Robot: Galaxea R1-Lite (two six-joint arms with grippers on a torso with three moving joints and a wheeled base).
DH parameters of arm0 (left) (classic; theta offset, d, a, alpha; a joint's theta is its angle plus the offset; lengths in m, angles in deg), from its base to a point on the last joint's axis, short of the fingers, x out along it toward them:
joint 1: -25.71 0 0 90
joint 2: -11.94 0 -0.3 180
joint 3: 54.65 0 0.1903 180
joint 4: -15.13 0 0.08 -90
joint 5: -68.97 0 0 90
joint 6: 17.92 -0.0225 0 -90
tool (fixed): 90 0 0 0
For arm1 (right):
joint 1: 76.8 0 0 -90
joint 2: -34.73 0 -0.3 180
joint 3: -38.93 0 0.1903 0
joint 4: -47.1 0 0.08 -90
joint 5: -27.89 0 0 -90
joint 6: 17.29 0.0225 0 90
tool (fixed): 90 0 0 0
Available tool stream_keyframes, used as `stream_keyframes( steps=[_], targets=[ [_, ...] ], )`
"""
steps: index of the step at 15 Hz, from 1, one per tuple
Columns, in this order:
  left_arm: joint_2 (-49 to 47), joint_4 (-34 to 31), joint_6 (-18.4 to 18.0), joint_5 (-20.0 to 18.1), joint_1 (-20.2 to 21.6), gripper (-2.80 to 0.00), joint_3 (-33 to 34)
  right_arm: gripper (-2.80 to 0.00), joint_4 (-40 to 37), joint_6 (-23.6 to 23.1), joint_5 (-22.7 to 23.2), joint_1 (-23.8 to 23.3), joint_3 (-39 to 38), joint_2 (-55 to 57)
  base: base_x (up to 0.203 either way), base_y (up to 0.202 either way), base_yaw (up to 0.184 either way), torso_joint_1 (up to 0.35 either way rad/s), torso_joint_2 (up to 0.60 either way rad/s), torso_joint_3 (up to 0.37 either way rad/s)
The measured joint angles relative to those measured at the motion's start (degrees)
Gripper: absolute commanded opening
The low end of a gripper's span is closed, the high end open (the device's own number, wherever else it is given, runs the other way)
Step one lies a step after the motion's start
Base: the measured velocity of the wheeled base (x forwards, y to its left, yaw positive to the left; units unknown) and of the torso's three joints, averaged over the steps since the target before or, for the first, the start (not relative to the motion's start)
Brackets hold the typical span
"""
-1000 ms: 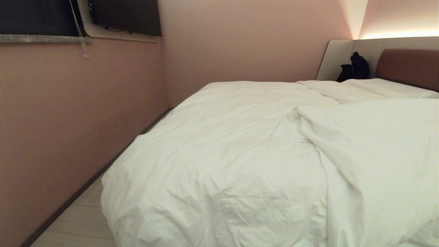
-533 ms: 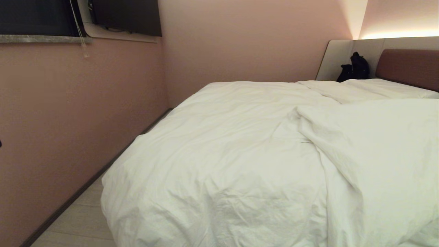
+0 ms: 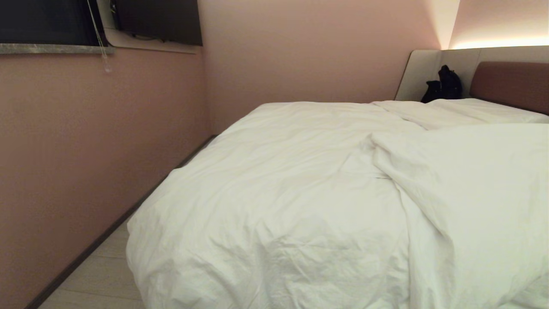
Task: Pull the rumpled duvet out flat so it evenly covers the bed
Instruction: Hold the folded corner of the quilt
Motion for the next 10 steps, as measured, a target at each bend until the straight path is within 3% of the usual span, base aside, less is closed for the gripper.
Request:
stream_keyframes(
  steps=[3,6,8,10],
  targets=[
    [5.87,-0.10,-0.21,0.29,-0.08,-2.80,1.41,-2.80,-0.02,0.00,0.00,0.00,0.00,0.00,0.000,0.000,0.000,0.000,0.00,0.000],
    [10.56,-0.41,-0.58,2.92,-2.07,-2.80,2.64,-2.80,-0.02,0.00,-0.01,0.00,0.00,0.00,0.000,0.000,0.000,0.000,0.00,0.000],
    [12.29,-1.35,-0.90,9.62,-6.55,-2.80,3.03,-2.80,-0.02,0.02,-0.01,0.00,0.00,0.00,0.000,0.000,0.000,0.000,0.00,0.000],
    [13.51,-3.38,-2.70,18.72,-14.25,-2.80,3.75,-2.80,0.00,0.02,-0.04,0.00,0.00,0.00,0.000,0.000,0.000,0.000,0.00,0.000]
  ],
)
